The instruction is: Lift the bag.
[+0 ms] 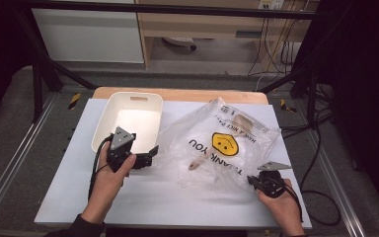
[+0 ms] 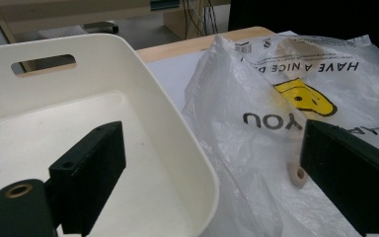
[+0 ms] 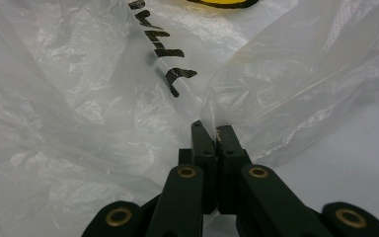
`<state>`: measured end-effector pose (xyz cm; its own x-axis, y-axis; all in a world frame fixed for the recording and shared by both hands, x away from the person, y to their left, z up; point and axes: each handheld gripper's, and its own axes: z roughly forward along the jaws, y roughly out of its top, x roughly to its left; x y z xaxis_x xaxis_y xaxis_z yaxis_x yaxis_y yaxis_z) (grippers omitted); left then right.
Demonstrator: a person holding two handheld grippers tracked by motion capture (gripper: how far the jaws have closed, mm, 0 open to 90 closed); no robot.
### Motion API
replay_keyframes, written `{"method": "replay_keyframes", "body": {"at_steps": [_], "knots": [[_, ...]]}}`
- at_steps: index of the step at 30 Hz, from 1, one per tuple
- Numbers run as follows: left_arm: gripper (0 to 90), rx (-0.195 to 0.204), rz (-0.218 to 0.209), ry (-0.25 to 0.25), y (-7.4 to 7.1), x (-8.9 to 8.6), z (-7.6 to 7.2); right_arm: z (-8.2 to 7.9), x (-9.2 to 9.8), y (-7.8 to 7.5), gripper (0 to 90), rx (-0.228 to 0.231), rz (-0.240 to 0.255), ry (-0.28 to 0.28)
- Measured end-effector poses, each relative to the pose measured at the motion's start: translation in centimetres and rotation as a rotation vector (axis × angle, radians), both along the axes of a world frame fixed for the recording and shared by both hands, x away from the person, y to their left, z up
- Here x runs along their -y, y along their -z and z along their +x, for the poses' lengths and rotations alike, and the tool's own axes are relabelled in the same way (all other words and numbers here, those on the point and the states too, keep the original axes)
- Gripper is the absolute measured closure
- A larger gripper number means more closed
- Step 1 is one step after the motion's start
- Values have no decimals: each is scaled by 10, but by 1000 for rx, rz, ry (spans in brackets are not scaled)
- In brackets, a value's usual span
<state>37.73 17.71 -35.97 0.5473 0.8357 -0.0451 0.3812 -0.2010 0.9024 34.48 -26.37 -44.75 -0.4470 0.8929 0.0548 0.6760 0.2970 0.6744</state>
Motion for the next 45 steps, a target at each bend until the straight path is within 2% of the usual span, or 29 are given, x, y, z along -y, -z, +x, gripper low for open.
{"method": "replay_keyframes", "body": {"at_steps": [8,13,17,21,24,27,29,32,34,37,39,45], "knots": [[101,5,-1,0,-2,0,-1,6,14,0,900,2,2,26],[102,6,-8,4,-4,3,-4,15,27,-1,900,20,-45,26],[104,11,-8,18,-6,8,-10,29,46,-2,900,21,-81,63],[105,19,1,27,-8,14,-18,43,59,-2,900,12,-62,82],[104,19,4,46,-7,19,-21,43,56,-3,887,8,-44,60],[104,19,3,54,-6,23,-22,37,51,-5,757,20,-2,42],[104,19,1,61,-4,27,-23,32,49,-9,632,4,26,52],[106,25,0,65,-2,32,-24,26,45,-14,452,5,51,52],[106,31,10,68,0,35,-26,22,40,-17,319,27,46,72],[107,38,8,66,2,38,-28,16,34,-18,174,64,28,100],[106,37,10,68,3,39,-29,13,30,-17,123,73,12,108],[107,37,15,68,6,40,-30,6,31,-14,72,76,24,155]]}}
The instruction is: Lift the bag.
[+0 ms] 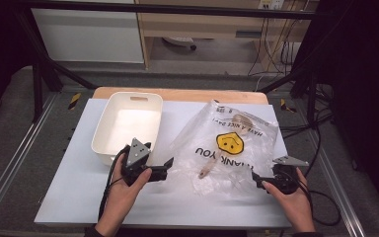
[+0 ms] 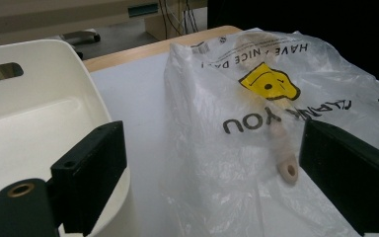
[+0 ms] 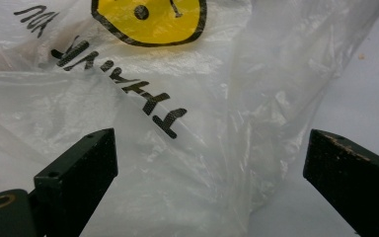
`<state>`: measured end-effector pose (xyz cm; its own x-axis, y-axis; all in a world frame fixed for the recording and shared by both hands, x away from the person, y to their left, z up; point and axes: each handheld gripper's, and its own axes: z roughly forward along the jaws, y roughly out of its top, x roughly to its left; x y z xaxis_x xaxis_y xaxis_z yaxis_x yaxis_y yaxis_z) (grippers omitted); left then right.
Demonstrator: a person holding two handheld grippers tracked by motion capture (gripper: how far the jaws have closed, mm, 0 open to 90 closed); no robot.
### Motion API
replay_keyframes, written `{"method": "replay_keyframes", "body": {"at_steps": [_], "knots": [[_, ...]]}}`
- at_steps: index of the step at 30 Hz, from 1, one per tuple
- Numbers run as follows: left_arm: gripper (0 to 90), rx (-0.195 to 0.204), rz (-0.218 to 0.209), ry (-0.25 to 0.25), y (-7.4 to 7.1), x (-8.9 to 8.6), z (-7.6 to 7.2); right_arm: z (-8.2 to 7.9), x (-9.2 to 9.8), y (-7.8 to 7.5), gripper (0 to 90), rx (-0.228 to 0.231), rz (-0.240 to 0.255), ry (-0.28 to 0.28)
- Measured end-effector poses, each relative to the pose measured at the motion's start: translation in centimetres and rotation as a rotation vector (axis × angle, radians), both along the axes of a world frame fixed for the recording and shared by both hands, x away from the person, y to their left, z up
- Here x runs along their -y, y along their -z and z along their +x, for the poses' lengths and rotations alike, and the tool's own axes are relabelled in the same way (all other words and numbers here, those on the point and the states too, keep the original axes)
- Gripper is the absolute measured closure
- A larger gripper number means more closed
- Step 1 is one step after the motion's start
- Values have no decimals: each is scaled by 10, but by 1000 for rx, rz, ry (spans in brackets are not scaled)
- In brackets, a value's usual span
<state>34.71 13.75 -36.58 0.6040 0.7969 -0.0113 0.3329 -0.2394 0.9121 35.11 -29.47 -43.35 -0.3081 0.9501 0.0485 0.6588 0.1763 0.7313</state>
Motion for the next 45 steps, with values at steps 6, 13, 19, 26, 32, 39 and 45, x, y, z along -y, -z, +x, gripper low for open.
{"method": "replay_keyframes", "body": {"at_steps": [6,13,19,26,32,39,45], "knots": [[108,5,-2,-8,-1,-3,-1,-13,1,11,78,-47,-4,10],[109,11,-15,-26,-4,-9,-1,-14,-10,20,78,-94,-37,-45],[110,8,-26,-40,-6,-15,0,-19,-21,19,307,-69,-82,-119],[111,6,-25,-40,-6,-15,0,-21,-21,16,736,-52,-71,-168],[111,8,-25,-42,-5,-16,1,-19,-20,15,900,-70,-45,-212],[114,1,-20,-38,-3,-15,1,-20,-9,12,900,-77,-63,-192],[115,-14,-4,-10,1,-7,-3,-17,10,12,900,-75,-65,-131]]}}
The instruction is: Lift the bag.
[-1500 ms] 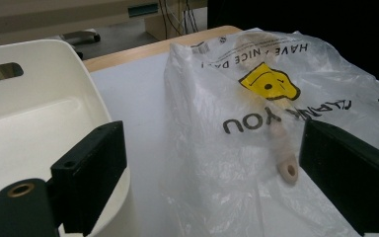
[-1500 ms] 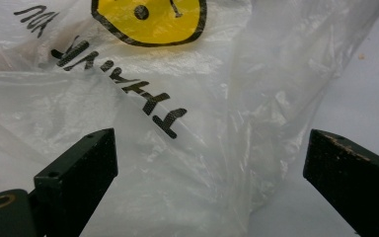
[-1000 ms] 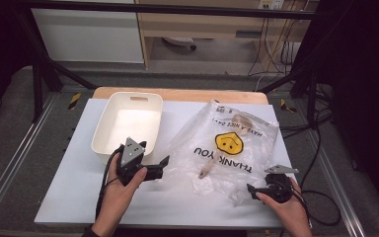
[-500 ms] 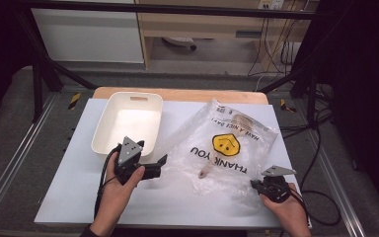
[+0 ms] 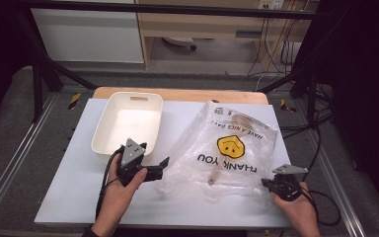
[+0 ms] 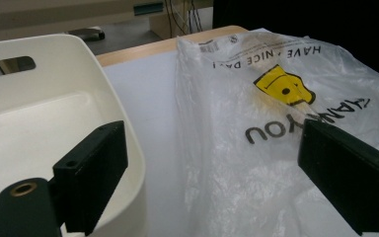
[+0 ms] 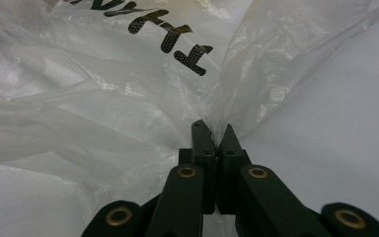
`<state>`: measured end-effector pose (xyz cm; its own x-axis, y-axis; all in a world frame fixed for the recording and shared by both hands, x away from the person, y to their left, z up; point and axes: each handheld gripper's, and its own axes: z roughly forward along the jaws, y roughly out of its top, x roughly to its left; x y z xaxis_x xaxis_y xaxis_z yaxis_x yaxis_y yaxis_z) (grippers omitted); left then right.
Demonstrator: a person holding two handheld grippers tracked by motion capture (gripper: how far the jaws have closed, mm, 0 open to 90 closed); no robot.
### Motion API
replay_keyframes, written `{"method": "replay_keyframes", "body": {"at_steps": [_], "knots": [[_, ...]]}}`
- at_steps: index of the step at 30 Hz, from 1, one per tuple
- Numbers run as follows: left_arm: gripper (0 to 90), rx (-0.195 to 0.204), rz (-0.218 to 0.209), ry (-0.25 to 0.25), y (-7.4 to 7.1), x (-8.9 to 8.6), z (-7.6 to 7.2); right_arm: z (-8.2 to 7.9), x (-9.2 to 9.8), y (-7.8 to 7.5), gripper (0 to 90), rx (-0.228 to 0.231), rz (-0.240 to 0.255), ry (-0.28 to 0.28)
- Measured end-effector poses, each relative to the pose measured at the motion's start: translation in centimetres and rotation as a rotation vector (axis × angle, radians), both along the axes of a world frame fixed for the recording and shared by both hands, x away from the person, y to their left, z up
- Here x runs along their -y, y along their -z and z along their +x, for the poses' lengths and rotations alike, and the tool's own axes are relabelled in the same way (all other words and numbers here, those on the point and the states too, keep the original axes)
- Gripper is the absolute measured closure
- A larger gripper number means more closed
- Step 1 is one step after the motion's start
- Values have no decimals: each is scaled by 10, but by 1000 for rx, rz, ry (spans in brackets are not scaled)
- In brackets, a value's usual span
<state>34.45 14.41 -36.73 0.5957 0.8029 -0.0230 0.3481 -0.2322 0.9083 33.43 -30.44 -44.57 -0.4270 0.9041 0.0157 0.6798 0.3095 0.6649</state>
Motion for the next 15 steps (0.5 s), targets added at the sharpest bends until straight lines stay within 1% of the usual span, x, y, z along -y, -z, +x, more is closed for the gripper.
{"method": "replay_keyframes", "body": {"at_steps": [4,6,7,8,10,11,13,14,15], "knots": [[115,-25,32,24,11,10,-4,3,8,1,900,-1,12,23],[115,-40,52,35,20,17,-6,5,10,1,900,6,13,28],[115,-50,74,41,25,20,-7,6,11,1,900,8,12,29],[116,-58,86,45,30,23,-8,6,12,1,900,10,14,35],[118,-73,110,43,39,27,-8,7,14,2,900,9,13,38],[121,-91,120,40,45,28,-8,8,14,2,900,11,17,39],[125,-113,125,51,52,29,-8,7,14,2,900,8,13,34],[125,-118,133,54,56,30,-9,7,14,2,900,9,11,32],[125,-121,150,50,60,31,-9,7,14,2,900,9,11,32]]}}
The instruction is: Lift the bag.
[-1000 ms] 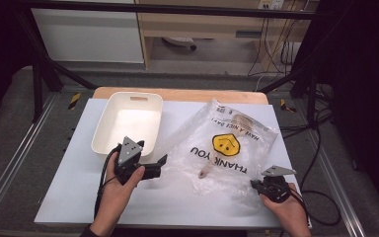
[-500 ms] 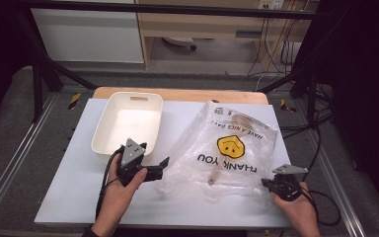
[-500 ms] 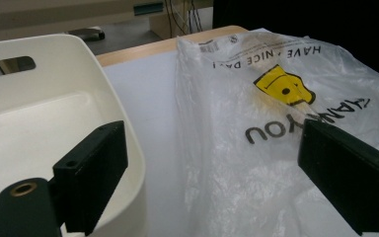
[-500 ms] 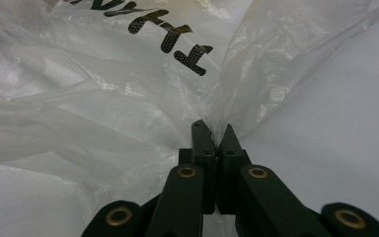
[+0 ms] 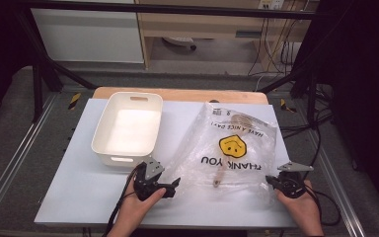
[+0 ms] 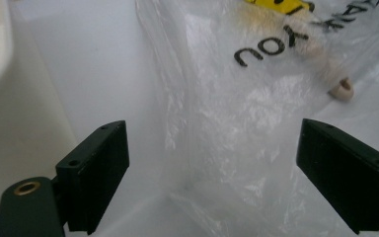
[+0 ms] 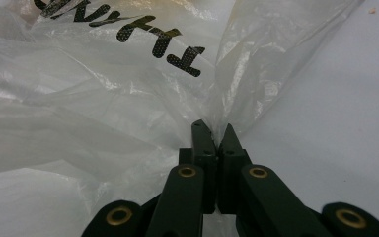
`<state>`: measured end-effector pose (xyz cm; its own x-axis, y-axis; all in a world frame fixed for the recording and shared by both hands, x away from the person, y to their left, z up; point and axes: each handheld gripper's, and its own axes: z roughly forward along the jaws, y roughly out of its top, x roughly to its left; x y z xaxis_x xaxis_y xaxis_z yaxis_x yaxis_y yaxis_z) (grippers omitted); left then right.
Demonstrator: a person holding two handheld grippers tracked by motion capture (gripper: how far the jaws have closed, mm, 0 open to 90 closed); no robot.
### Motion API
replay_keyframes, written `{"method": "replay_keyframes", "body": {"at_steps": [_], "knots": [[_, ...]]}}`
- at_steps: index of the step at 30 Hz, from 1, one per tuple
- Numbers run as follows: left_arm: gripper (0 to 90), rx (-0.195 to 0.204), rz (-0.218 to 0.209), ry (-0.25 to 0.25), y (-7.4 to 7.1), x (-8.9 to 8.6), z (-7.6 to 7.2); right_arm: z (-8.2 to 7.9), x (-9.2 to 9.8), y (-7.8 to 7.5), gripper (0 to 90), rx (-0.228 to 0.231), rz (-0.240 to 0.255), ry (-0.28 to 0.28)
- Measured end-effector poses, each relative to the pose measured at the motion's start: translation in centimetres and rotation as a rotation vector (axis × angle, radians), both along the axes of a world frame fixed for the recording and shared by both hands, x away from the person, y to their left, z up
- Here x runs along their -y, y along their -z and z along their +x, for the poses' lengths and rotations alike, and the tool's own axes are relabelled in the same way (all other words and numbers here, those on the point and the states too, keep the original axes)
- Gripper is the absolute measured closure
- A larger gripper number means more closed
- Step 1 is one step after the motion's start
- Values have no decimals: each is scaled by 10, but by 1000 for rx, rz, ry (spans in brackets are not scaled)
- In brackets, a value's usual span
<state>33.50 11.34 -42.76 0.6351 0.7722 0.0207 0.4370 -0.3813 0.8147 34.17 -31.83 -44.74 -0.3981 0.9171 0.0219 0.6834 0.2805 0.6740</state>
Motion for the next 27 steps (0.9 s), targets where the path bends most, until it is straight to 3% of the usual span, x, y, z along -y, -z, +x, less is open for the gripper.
{"method": "replay_keyframes", "body": {"at_steps": [9,16,21,24,26,27], "knots": [[173,-27,43,-39,19,-2,8,0,0,0,900,7,-8,-8],[262,-52,28,-25,27,2,19,-1,-1,1,900,9,-10,-10],[278,-93,45,-3,32,9,28,-1,-1,1,900,12,-15,-10],[355,-105,14,10,32,14,31,-1,-2,1,900,17,-21,-15],[421,-77,57,18,32,19,29,-2,-3,0,900,15,-19,-19],[458,-76,55,26,32,19,29,-2,-3,1,900,17,-17,-23]]}}
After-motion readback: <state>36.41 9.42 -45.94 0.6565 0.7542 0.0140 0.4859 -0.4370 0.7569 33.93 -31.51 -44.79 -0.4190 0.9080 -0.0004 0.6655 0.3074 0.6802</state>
